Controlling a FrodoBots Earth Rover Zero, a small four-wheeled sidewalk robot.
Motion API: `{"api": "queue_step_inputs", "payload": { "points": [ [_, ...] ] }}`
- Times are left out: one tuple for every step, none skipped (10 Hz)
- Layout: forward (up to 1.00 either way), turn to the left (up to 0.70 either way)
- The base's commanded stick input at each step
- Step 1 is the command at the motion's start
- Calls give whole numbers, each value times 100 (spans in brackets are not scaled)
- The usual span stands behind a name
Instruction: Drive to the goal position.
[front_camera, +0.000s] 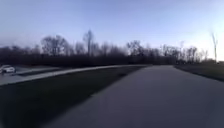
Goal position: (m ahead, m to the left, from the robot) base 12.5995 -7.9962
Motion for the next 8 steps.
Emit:
{"api": "queue_step_inputs", "payload": {
  "points": [
    [95,1],
    [37,1],
    [20,1],
    [11,1],
    [6,1],
    [5,1],
    [2,0],
    [0,0]
  ]
}}
